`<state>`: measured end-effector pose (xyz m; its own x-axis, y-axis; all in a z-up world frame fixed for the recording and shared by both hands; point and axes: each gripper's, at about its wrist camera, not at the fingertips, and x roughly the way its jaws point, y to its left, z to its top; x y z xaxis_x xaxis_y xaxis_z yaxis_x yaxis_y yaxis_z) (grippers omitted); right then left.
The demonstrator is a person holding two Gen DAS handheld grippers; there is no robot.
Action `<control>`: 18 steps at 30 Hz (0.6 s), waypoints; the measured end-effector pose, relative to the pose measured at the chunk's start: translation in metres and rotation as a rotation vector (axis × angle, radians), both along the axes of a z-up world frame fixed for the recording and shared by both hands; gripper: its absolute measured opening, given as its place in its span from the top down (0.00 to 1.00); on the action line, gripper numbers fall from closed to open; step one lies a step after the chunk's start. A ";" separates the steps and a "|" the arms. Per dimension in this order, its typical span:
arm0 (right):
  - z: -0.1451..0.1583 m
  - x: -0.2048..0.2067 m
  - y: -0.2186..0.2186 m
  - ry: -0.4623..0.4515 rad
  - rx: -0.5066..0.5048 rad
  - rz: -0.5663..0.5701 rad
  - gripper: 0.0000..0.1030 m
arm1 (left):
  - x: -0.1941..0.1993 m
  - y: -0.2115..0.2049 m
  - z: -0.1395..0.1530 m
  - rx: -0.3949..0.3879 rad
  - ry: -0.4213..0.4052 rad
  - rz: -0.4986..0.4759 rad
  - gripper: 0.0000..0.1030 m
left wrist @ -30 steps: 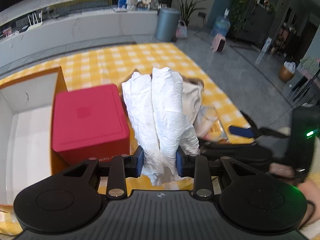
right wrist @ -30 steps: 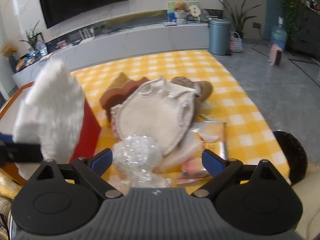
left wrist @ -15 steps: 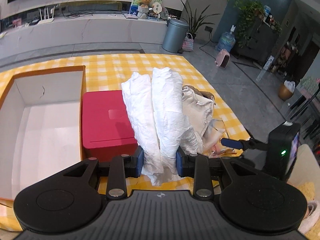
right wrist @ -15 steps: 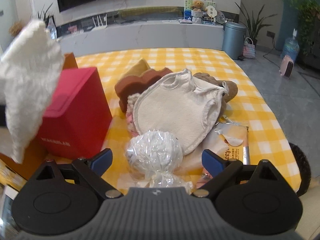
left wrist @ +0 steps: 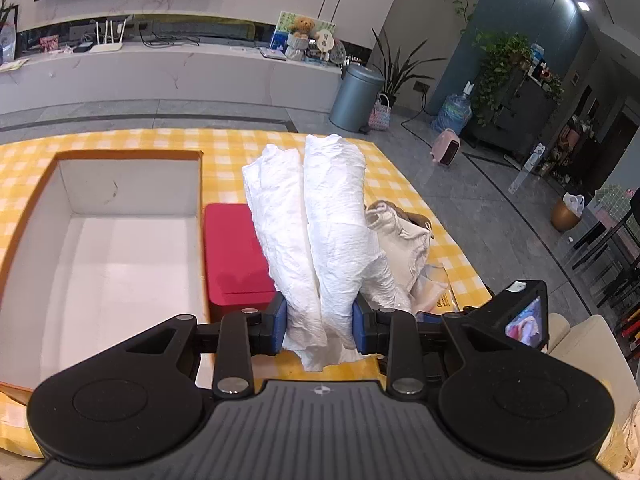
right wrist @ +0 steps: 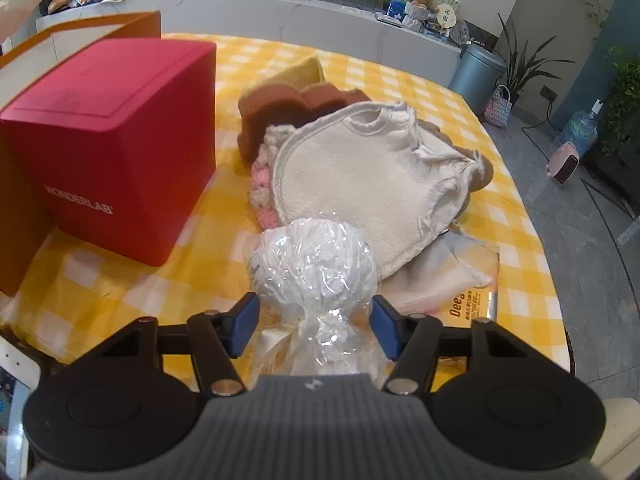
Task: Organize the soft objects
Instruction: 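Lift the white towels with the left gripper while the right gripper grasps the plastic-wrapped bundle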
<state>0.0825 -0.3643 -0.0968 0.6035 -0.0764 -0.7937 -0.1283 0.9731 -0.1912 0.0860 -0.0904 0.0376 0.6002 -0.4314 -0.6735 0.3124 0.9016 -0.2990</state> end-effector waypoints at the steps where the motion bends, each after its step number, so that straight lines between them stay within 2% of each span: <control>1: 0.003 -0.002 0.000 -0.007 0.003 -0.001 0.44 | 0.000 0.003 0.002 -0.002 -0.007 0.001 0.65; 6: 0.023 -0.019 -0.005 -0.067 0.066 -0.026 0.44 | -0.005 0.020 0.014 -0.003 -0.045 0.032 0.65; 12: 0.048 -0.031 -0.015 -0.138 0.168 -0.040 0.44 | -0.007 0.048 0.019 -0.003 -0.044 0.117 0.65; 15: 0.050 -0.031 -0.025 -0.124 0.272 -0.051 0.44 | -0.007 0.063 0.020 -0.009 -0.044 0.161 0.64; 18: 0.049 -0.029 -0.039 -0.094 0.440 -0.082 0.44 | -0.005 0.080 0.018 -0.004 -0.028 0.200 0.64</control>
<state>0.0537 -0.4030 -0.0477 0.6809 0.2046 -0.7033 -0.0488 0.9707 0.2352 0.0808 -0.0108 0.0556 0.6926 -0.3047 -0.6538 0.1355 0.9452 -0.2969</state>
